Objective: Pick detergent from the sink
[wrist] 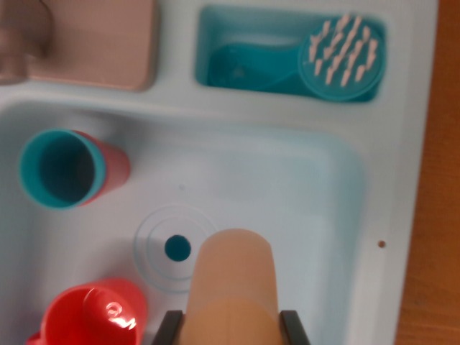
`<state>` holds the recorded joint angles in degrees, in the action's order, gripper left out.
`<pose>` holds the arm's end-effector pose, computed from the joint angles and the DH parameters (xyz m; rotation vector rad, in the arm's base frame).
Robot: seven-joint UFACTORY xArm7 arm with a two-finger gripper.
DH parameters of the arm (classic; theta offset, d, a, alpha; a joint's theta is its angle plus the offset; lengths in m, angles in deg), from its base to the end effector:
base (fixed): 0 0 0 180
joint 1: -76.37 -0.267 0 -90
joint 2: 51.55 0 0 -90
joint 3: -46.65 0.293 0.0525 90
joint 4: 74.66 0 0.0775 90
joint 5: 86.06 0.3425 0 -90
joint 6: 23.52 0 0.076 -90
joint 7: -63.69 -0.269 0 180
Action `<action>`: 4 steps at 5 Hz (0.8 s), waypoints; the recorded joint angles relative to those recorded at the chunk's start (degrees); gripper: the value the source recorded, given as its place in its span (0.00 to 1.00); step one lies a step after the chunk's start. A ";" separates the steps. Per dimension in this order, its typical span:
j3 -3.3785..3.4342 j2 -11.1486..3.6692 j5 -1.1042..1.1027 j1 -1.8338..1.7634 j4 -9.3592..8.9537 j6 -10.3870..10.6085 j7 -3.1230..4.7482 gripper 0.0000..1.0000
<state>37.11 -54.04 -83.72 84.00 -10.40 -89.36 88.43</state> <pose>0.4424 -0.1280 0.1904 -3.0827 -0.1759 0.0852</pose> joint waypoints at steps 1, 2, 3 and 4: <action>0.00 0.00 0.00 0.00 0.00 0.00 0.00 1.00; 0.00 0.82 -0.20 -0.02 1.91 -2.72 -0.20 1.00; 0.00 0.82 -0.20 -0.02 1.91 -2.72 -0.20 1.00; 0.00 1.64 -0.41 -0.05 3.80 -5.40 -0.40 1.00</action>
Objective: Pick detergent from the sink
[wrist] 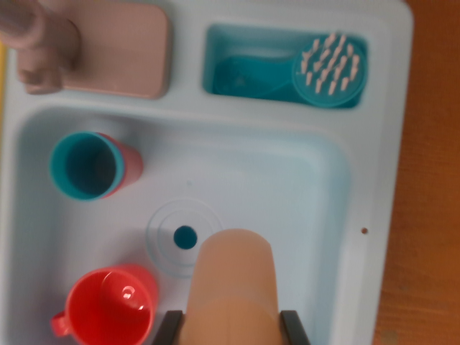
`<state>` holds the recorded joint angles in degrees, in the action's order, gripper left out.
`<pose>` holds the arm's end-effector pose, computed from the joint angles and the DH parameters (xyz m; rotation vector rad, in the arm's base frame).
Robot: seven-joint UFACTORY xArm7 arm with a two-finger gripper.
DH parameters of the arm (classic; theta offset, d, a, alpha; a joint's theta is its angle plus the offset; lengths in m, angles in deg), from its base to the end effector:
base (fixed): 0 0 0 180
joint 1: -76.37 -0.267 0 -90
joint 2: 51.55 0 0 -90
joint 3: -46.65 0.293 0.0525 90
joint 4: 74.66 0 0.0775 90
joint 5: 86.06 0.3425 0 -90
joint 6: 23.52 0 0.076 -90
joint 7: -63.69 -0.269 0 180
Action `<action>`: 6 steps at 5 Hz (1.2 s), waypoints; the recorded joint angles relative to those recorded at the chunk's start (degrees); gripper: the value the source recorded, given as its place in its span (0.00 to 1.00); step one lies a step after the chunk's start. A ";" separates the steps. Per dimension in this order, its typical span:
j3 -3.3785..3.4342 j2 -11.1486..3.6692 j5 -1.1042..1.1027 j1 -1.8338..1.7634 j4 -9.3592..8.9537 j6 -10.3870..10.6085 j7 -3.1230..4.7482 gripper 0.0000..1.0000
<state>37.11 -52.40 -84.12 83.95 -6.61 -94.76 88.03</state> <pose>0.4414 -0.1279 0.2244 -3.0832 -0.1758 0.0856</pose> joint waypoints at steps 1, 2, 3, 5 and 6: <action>0.00 0.00 0.00 0.00 0.00 0.00 0.00 1.00; 0.00 0.79 -0.20 -0.02 1.83 -2.61 -0.19 1.00; 0.00 0.79 -0.20 -0.02 1.83 -2.61 -0.19 1.00; 0.00 1.54 -0.38 -0.04 3.57 -5.09 -0.37 1.00; 0.00 2.24 -0.55 -0.06 5.20 -7.40 -0.55 1.00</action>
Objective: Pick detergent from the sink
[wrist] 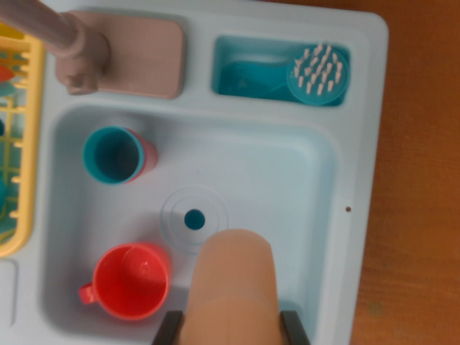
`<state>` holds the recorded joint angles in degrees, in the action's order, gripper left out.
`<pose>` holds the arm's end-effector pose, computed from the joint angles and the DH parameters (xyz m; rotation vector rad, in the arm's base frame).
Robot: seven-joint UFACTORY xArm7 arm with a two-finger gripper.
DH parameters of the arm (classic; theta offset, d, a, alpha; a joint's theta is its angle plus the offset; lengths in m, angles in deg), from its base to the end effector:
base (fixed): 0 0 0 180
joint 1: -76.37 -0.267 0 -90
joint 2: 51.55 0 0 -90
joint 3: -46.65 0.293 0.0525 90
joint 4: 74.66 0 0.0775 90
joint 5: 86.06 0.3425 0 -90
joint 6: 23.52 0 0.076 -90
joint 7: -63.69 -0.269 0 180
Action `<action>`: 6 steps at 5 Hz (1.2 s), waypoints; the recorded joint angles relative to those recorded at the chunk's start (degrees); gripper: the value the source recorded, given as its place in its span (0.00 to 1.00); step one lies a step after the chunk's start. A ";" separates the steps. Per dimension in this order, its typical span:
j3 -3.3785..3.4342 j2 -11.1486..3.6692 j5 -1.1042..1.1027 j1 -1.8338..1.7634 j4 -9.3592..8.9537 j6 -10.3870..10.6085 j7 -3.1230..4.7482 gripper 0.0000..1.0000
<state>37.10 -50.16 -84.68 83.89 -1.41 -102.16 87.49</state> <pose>0.4350 -0.1273 0.2715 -3.0853 -0.1731 0.0868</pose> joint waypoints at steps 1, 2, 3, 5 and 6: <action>0.00 0.00 0.00 0.00 0.00 0.00 0.00 1.00; 0.00 0.63 -0.16 -0.02 1.46 -2.08 -0.15 1.00; 0.00 0.63 -0.16 -0.02 1.46 -2.08 -0.15 1.00; 0.00 1.16 -0.29 -0.03 2.69 -3.83 -0.28 1.00; 0.00 1.62 -0.40 -0.05 3.75 -5.33 -0.39 1.00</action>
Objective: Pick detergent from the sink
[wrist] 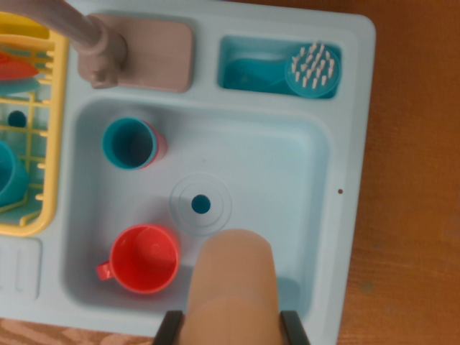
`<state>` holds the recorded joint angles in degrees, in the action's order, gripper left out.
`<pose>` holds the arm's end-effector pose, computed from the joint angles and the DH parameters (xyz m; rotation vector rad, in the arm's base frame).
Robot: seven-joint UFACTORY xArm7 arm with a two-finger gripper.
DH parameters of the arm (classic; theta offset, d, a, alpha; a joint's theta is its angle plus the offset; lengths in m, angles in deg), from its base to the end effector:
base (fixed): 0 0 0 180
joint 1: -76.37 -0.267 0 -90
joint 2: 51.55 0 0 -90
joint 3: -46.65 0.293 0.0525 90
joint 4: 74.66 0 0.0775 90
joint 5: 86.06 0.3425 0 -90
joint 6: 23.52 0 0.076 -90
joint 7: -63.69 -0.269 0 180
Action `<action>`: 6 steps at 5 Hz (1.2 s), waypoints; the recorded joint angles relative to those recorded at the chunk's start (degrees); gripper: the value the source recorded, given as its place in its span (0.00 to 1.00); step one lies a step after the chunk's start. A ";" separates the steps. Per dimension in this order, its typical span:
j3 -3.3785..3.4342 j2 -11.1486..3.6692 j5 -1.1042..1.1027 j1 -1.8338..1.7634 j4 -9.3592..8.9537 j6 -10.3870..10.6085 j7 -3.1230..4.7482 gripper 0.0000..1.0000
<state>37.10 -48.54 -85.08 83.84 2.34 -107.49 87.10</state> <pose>0.4268 -0.1263 0.3054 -3.0875 -0.1695 0.0877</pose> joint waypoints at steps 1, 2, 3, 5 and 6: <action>0.00 0.00 0.00 0.00 0.00 0.00 0.00 1.00; 0.00 0.35 -0.09 -0.01 0.80 -1.15 -0.08 1.00; 0.00 0.35 -0.09 -0.01 0.80 -1.15 -0.08 1.00; 0.00 0.57 -0.14 -0.02 1.33 -1.89 -0.14 1.00; 0.00 0.65 -0.16 -0.02 1.51 -2.15 -0.16 1.00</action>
